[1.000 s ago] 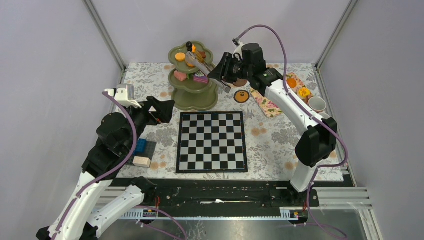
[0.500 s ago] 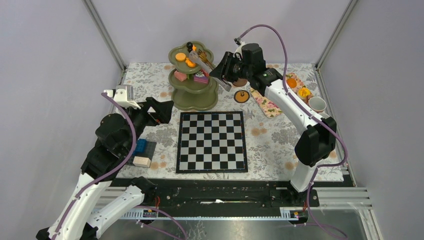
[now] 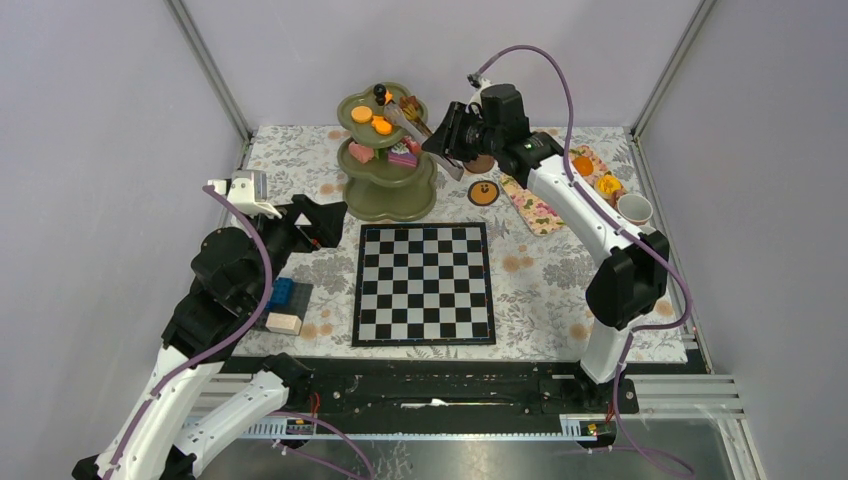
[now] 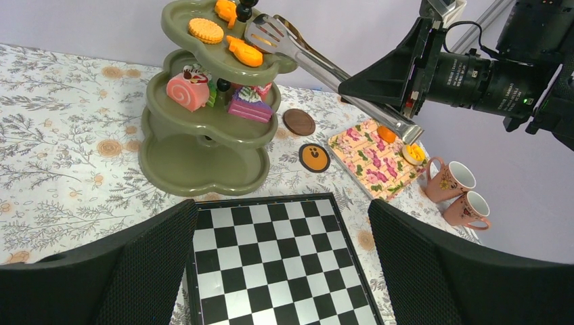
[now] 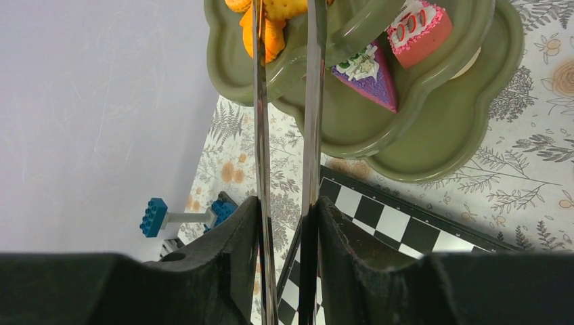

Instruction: Serve the afternoon tea

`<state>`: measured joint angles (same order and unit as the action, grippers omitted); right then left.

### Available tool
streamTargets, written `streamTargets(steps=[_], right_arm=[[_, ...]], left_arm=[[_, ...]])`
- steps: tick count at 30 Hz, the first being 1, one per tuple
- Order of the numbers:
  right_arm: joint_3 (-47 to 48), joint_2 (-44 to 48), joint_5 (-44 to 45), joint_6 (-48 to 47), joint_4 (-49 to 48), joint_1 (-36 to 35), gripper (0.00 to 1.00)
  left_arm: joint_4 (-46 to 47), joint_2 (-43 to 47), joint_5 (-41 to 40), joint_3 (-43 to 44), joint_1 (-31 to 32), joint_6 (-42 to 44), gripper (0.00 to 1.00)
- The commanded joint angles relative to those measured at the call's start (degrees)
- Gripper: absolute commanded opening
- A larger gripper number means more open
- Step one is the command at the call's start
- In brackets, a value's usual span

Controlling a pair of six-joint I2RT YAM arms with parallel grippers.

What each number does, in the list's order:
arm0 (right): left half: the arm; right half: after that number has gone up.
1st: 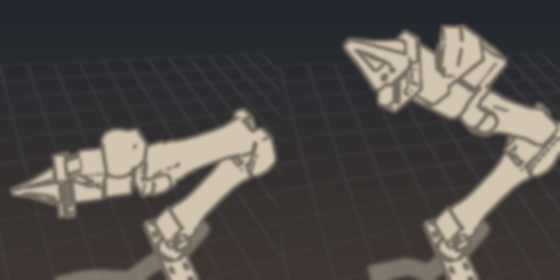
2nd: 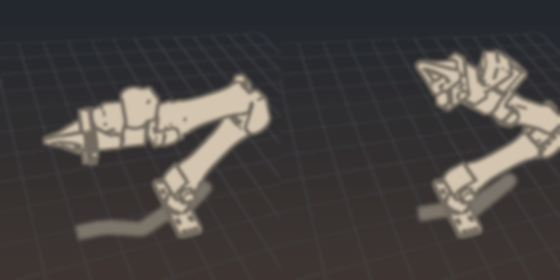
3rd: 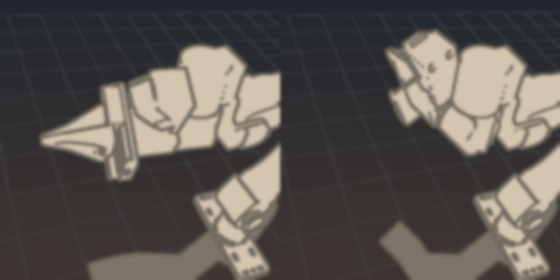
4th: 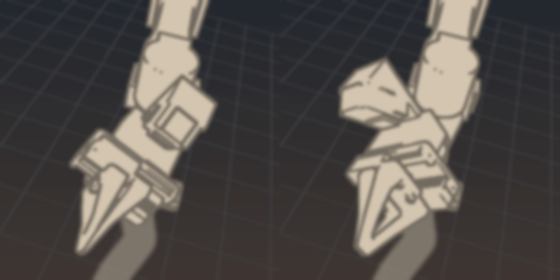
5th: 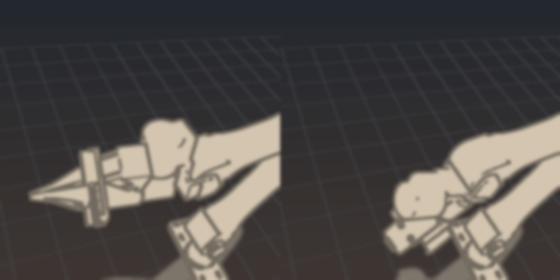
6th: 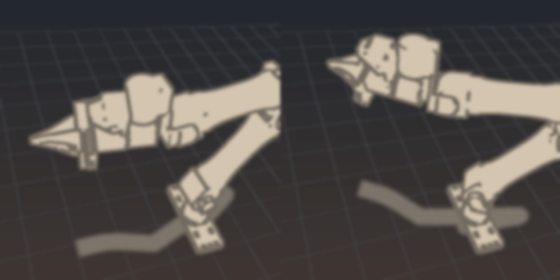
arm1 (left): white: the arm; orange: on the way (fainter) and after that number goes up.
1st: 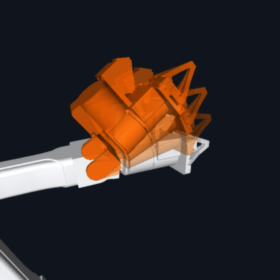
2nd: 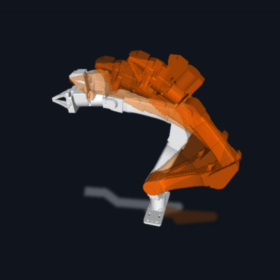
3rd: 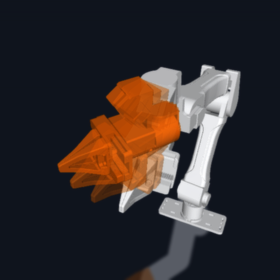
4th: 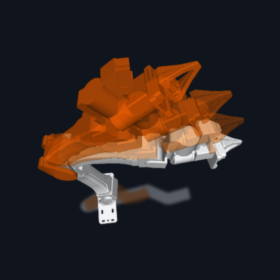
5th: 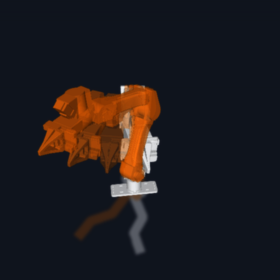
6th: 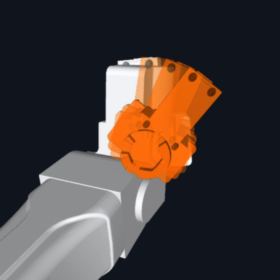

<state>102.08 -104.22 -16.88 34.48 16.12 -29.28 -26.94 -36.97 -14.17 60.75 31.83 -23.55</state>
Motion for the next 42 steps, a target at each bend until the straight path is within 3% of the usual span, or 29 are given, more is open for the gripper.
streamTargets(steps=[1,12,33,36,42], right_arm=[[3.7,-0.6,1.9,-1.9,0.3,0.2,0.37],[5.3,0.6,-2.1,-1.1,0.6,0.1,0.5],[4.2,8.8,2.4,-5.6,4.0,0.1,0.53],[0.2,13.2,4.8,-9.3,4.1,0.1,0.52],[-19.7,26.8,7.2,-14.3,-2.5,3.5,0.51]], left_arm=[[1.5,-0.5,-0.4,1.9,0.2,0.5,0.99],[1.9,-1.3,0.1,2.1,0.1,0.1,0.99],[2.8,-2.4,1.5,1.9,0.1,-0.7,0.99],[3.1,-2.5,1.7,1.7,0.2,-0.7,0.99],[4.3,-3.2,2.1,0.5,0.1,-0.5,0.99]])
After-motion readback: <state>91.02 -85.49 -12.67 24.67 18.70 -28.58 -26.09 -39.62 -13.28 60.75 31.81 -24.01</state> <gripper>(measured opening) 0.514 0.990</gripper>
